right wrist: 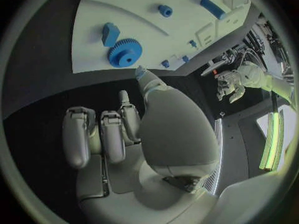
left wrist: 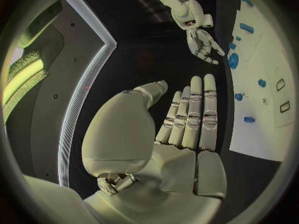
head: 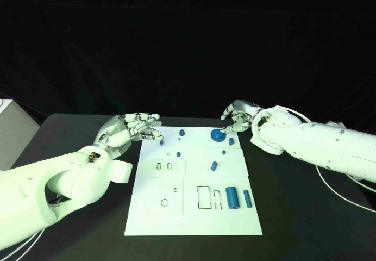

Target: Assemble the parts on the task board

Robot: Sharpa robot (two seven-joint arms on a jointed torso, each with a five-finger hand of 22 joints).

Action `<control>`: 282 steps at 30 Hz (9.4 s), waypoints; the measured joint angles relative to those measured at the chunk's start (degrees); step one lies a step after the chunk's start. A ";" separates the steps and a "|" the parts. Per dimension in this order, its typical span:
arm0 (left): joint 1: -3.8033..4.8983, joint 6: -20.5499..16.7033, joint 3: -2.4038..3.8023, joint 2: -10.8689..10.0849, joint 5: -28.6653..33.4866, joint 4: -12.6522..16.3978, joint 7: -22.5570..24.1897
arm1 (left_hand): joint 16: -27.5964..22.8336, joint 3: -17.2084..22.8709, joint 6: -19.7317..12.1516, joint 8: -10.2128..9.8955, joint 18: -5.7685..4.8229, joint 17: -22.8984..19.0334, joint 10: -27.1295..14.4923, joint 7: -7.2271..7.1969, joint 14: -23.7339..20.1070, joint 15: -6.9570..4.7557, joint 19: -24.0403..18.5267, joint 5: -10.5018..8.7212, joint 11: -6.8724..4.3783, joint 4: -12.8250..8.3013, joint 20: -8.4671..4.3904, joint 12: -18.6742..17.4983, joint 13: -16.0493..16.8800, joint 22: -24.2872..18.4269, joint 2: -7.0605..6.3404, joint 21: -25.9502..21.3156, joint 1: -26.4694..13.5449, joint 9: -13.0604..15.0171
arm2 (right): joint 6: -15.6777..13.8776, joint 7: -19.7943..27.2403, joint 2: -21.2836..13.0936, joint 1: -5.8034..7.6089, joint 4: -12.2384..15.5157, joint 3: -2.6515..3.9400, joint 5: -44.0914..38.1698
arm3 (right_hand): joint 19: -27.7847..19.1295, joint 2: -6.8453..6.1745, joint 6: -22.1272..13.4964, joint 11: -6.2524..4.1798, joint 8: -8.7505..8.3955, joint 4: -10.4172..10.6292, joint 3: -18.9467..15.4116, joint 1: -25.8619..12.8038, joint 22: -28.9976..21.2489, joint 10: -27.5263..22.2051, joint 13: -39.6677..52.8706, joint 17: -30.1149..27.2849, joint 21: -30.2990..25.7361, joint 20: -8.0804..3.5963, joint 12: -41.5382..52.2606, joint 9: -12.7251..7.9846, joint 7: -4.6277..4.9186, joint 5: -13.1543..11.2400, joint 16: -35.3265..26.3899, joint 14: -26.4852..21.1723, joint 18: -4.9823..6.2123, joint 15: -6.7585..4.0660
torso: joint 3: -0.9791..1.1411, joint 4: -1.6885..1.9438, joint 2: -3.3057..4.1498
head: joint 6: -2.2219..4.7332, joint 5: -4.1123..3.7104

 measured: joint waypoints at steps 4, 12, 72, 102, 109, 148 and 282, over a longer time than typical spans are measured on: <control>-0.01 0.06 0.00 0.02 0.00 -0.11 -0.04 | 0.00 0.00 0.00 0.00 0.00 0.00 0.00 0.00 0.00 0.00 0.00 0.00 0.00 0.00 0.00 0.00 0.00 0.00 0.00 0.00 0.00 0.00 | 0.90 -0.41 0.80 -0.36 -0.90 -0.02 0.00 | 0.18 0.00 -0.13 0.12 0.00 0.48 -0.48 0.00 0.00 0.76 0.00 0.00 0.40 0.18 1.32 0.02 0.13 0.00 0.26 0.00 0.00 0.00 | -0.01 0.11 0.00 | -0.08 0.04; -0.01 0.15 0.00 0.10 0.00 -0.21 -0.09 | 0.28 0.00 0.00 0.00 0.01 0.12 0.00 0.00 0.00 0.00 -0.22 0.00 0.00 0.00 -0.22 0.00 0.00 0.06 0.23 0.00 -0.23 0.00 | 2.20 -1.00 2.15 -0.97 -2.58 -0.09 -0.02 | 0.18 0.23 -0.22 0.16 0.00 0.77 -0.77 0.23 -0.01 0.96 0.00 -0.01 0.89 0.18 1.67 0.07 0.22 0.00 0.28 0.00 0.00 0.00 | 0.04 0.08 0.02 | -0.34 0.20; -0.02 0.58 0.00 0.57 0.00 -1.11 -0.57 | 0.55 0.00 0.00 0.00 0.01 0.44 0.00 0.00 -0.42 0.02 -0.41 0.00 -0.01 0.00 -0.01 0.00 0.00 0.21 0.23 0.27 -0.23 0.00 | -7.09 -2.15 5.28 -2.21 4.33 -0.22 -9.75 | 0.17 1.52 5.00 -1.79 2.91 2.41 10.07 0.86 0.00 3.52 -0.03 -0.04 2.66 -0.67 4.43 0.30 -1.43 2.57 0.78 -0.08 -0.59 -1.14 | 0.12 0.00 0.05 | -0.52 0.52; -0.01 0.72 -0.01 1.30 0.00 -1.55 -0.82 | 0.55 0.00 0.00 0.01 0.01 0.42 0.00 0.00 -0.42 0.02 -0.41 0.00 0.00 0.00 -0.01 0.00 0.00 0.19 0.23 0.27 -0.23 0.00 | -7.88 -3.86 14.70 -3.39 0.18 -1.18 -17.35 | 0.17 1.10 5.06 -1.78 2.91 2.42 10.71 0.34 -0.03 3.51 -0.04 -0.05 2.66 -0.67 4.42 0.31 -1.37 1.96 0.78 -0.08 -0.51 -1.14 | 0.12 0.02 0.14 | -1.27 1.52; -0.01 0.73 -0.01 1.33 0.00 -1.54 -0.85 | 0.55 0.00 0.00 0.01 0.01 0.42 0.00 0.00 -0.41 0.02 -0.41 0.00 -0.01 0.00 -0.01 0.00 0.00 0.19 0.23 0.27 -0.23 0.00 | -7.22 -3.98 15.32 -3.78 -0.19 -1.35 -17.52 | 0.17 0.88 5.07 -1.78 2.93 2.42 10.71 0.13 -0.03 3.51 -0.04 -0.05 2.66 -0.67 4.42 0.33 -1.36 1.95 0.78 -0.07 -0.50 -1.13 | 0.14 -0.03 0.14 | -1.35 1.59; -0.01 0.86 -0.01 1.38 0.00 -1.70 -1.11 | 0.89 0.00 0.00 -0.20 0.01 0.77 0.00 0.00 -0.41 0.02 -0.62 0.00 -0.01 0.00 -0.22 0.00 0.00 0.38 0.23 0.76 -0.23 0.06 | -5.98 -4.03 17.39 -4.62 -4.03 -1.56 -16.53 | 0.07 1.35 1.46 -0.76 0.76 7.35 2.33 -13.32 -0.01 2.47 -0.04 -0.02 2.66 -0.12 3.16 -1.54 -0.64 -0.20 1.12 -0.10 -0.46 -0.51 | 0.15 -0.03 0.10 | -0.82 1.66; -0.03 2.17 -0.02 0.93 -0.15 -4.56 -1.85 | 1.56 1.11 0.00 -0.67 0.00 1.67 -0.21 0.00 -1.32 0.09 -1.86 0.00 0.21 -1.11 -0.21 0.00 0.00 1.32 0.63 2.28 0.17 0.03 | -3.72 18.93 -2.86 -6.75 -3.54 -1.35 8.05 | 0.07 3.25 7.99 -2.82 5.79 -0.97 12.89 -0.74 0.00 3.51 -0.05 -0.03 3.13 -1.26 4.52 -2.89 -2.85 -1.26 1.32 -0.03 -0.44 -2.04 | 1.55 -1.47 0.00 | -1.19 0.93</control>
